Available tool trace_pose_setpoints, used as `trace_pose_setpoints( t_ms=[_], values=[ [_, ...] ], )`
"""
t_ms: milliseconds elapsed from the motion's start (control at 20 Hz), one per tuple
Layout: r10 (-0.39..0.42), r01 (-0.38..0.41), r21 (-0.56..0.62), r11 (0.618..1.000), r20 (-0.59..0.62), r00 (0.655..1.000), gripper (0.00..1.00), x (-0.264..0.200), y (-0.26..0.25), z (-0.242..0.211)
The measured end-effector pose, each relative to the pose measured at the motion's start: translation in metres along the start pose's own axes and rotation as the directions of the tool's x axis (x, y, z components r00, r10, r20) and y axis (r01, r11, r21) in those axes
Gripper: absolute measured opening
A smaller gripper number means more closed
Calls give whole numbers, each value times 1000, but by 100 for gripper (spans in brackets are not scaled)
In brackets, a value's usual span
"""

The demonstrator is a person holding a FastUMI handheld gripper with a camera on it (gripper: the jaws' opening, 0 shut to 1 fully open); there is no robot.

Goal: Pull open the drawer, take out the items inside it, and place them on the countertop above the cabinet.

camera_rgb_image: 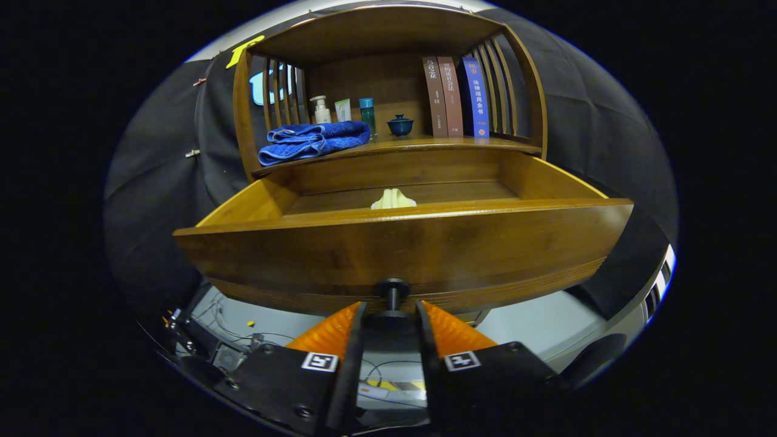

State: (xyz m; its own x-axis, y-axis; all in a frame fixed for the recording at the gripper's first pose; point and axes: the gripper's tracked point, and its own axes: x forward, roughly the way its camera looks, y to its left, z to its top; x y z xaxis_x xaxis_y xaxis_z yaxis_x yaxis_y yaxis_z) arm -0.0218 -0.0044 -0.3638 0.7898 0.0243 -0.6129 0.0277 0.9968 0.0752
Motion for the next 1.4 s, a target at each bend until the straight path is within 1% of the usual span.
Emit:
trace_pose_setpoints(
  t_ms=[50, 100, 200, 300, 350, 400, 500, 600, 700, 750, 800, 900, 1100, 1200, 1250, 1400],
  values=[
    [3, -3, 4, 1000, 34, 999, 54, -13, 1, 12],
    [-2, 2, -2, 1000, 57, 998, 67, -28, 1, 26],
    [22, -23, 8, 1000, 85, 996, 92, -47, 8, 53],
    [39, -42, 28, 999, 95, 995, 97, -54, 13, 84],
    [39, -42, 32, 999, 86, 996, 97, -52, 13, 98],
    [41, -43, 31, 999, 68, 997, 99, -44, 14, 109],
    [55, -55, 22, 998, 25, 998, 99, -23, 20, 130],
    [52, -51, 11, 999, -44, 998, 100, 9, 21, 144],
    [69, -64, 49, 997, -103, 992, 100, 42, 26, 156],
    [60, -51, 67, 996, -136, 989, 100, 59, 24, 159],
    [47, -35, 74, 997, -178, 983, 100, 76, 22, 157],
    [20, -9, 43, 999, -258, 966, 98, 103, 19, 151],
    [-20, 23, 3, 1000, -384, 923, 97, 142, 14, 134],
    [-49, 43, -23, 999, -458, 888, 92, 153, 6, 117],
    [-64, 52, -39, 998, -486, 872, 92, 157, 2, 111],
    [-78, 68, -38, 997, -529, 845, 72, 171, -6, 98]
  ],
)
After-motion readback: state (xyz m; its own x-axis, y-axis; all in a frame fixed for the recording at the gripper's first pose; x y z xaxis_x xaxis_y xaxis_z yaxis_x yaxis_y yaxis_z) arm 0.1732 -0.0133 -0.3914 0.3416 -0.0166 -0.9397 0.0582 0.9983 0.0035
